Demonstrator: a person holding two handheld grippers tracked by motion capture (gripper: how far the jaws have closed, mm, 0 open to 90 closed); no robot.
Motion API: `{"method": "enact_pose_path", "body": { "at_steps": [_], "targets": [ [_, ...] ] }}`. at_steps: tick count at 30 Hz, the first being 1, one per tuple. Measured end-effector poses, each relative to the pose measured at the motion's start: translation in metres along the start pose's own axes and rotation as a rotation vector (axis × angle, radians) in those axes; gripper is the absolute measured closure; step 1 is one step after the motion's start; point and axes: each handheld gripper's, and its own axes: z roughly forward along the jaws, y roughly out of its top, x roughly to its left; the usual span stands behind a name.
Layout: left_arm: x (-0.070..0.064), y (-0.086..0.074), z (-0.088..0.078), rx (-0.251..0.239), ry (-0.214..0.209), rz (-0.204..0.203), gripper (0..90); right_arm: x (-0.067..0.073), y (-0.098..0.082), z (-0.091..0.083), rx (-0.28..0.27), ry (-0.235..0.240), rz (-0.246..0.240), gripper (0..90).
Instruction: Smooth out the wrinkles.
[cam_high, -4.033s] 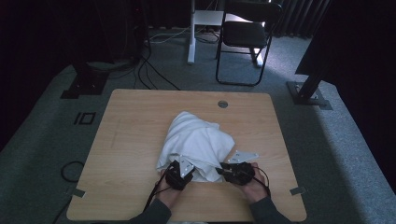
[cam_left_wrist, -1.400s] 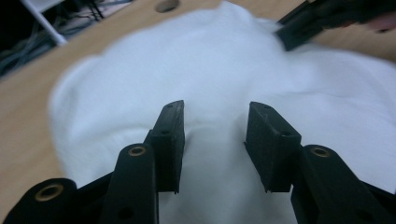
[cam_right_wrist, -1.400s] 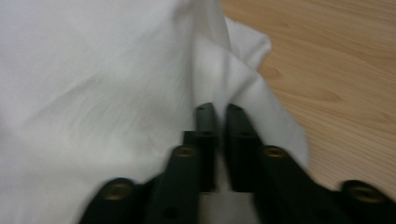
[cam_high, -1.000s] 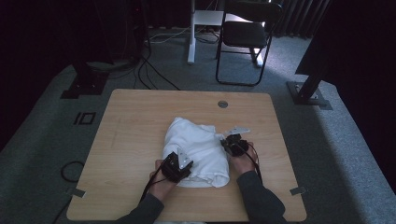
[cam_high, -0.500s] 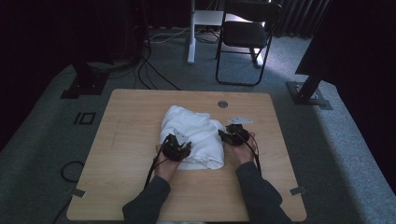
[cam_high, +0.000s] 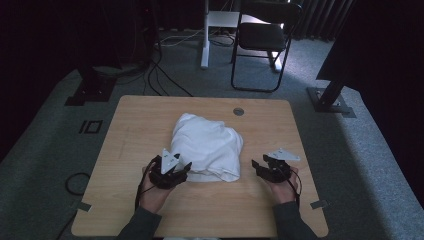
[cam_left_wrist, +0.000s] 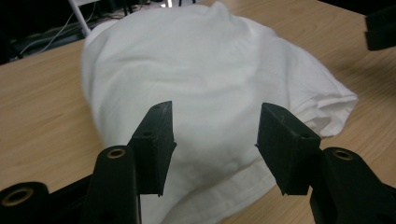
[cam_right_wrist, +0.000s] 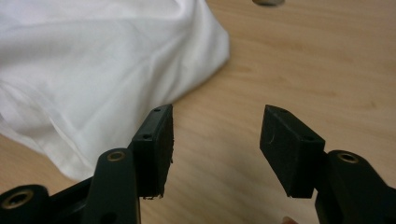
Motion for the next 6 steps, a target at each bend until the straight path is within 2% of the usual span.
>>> {"method": "enact_pose_path", "body": {
  "at_steps": [6],
  "targets": [
    [0.0110, -0.0056, -0.0030, 0.008, 0.025, -0.029, 46.7, -0.0104, -0.0056, -0.0039, 0.004, -0.018, 0.032, 42.6]
  ]
}}
